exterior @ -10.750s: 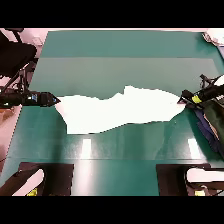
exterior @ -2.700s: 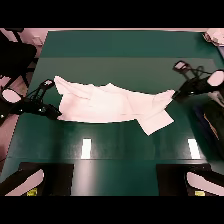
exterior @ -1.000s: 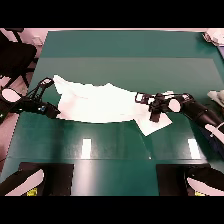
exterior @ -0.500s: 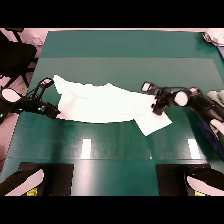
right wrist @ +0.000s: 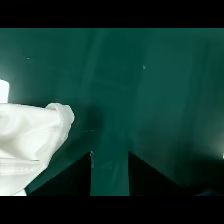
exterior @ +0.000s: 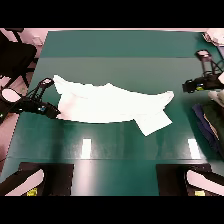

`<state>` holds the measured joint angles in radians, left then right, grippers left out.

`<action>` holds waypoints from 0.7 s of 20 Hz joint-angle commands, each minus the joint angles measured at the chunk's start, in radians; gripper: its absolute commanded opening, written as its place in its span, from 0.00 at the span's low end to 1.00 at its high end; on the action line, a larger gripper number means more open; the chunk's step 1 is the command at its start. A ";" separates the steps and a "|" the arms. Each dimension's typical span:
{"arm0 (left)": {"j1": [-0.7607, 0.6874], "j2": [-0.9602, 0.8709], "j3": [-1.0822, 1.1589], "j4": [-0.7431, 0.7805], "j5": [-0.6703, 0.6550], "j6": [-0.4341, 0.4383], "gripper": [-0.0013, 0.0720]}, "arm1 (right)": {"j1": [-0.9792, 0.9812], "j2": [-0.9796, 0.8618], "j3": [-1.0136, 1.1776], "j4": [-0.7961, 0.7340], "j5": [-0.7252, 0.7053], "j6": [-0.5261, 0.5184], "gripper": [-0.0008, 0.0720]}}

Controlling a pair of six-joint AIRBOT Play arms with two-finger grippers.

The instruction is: Fold the shirts.

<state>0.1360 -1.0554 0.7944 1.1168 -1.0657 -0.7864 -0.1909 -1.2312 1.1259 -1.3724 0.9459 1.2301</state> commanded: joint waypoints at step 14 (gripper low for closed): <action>0.000 0.001 0.001 -0.002 -0.003 -0.026 0.05 | 0.061 -0.385 0.297 0.082 0.363 0.272 0.77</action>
<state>0.1360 -1.0554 0.7944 1.1145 -1.0664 -0.8108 -0.1574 -1.5642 1.3792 -1.1980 1.2060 1.4311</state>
